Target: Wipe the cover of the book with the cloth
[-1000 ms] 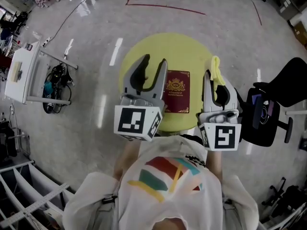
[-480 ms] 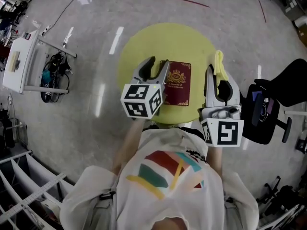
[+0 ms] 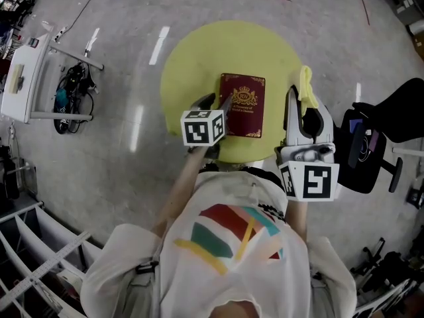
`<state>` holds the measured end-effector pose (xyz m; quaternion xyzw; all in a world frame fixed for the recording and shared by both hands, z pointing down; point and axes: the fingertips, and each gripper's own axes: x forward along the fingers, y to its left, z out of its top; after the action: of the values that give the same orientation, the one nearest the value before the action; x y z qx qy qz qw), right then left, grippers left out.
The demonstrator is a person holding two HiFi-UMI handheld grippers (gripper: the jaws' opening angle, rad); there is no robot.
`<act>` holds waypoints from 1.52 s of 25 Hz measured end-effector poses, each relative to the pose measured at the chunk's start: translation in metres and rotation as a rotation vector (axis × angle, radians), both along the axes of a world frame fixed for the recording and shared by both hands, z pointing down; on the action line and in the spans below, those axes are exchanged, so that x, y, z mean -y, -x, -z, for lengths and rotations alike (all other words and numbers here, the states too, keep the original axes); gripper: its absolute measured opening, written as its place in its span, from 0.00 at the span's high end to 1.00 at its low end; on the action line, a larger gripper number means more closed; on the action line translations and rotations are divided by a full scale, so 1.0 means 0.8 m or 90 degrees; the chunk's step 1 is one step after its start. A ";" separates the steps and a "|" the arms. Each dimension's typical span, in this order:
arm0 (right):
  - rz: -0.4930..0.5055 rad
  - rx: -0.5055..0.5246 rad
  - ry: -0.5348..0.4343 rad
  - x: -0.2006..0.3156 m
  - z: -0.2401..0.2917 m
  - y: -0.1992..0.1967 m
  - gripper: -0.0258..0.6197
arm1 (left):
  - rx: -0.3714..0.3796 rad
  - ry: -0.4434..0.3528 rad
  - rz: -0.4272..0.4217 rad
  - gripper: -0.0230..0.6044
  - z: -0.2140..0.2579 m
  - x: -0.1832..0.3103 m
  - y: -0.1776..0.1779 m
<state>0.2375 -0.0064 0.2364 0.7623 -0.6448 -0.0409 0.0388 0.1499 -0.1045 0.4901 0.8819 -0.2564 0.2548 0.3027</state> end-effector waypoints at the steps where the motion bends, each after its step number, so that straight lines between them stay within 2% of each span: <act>1: -0.002 0.001 0.001 -0.002 -0.001 -0.001 0.91 | 0.009 0.027 0.002 0.68 -0.012 -0.004 0.003; 4: -0.008 0.003 0.008 -0.002 -0.003 -0.001 0.91 | 0.037 0.084 0.005 0.68 -0.046 -0.013 0.015; 11: -0.014 0.002 0.014 -0.004 -0.006 -0.003 0.91 | 0.094 0.135 -0.010 0.68 -0.095 -0.026 0.027; 19: -0.028 0.007 0.016 -0.007 -0.010 -0.008 0.91 | 0.124 0.186 -0.014 0.68 -0.125 -0.032 0.035; 25: -0.036 0.014 0.011 -0.007 -0.012 -0.012 0.91 | 0.116 0.185 -0.034 0.74 -0.127 -0.035 0.029; 32: -0.028 0.013 0.006 -0.005 -0.012 -0.011 0.91 | 0.118 0.182 -0.040 0.74 -0.128 -0.039 0.028; 35: -0.021 -0.012 0.018 0.009 -0.013 -0.012 0.91 | 0.122 0.182 -0.043 0.74 -0.127 -0.037 0.028; 38: -0.015 -0.073 0.059 0.028 -0.021 -0.016 0.91 | 0.122 0.183 -0.042 0.74 -0.127 -0.036 0.028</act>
<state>0.2500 -0.0291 0.2531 0.7636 -0.6336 -0.0546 0.1113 0.1277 -0.0753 0.5920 0.8092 -0.2158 0.3816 0.3912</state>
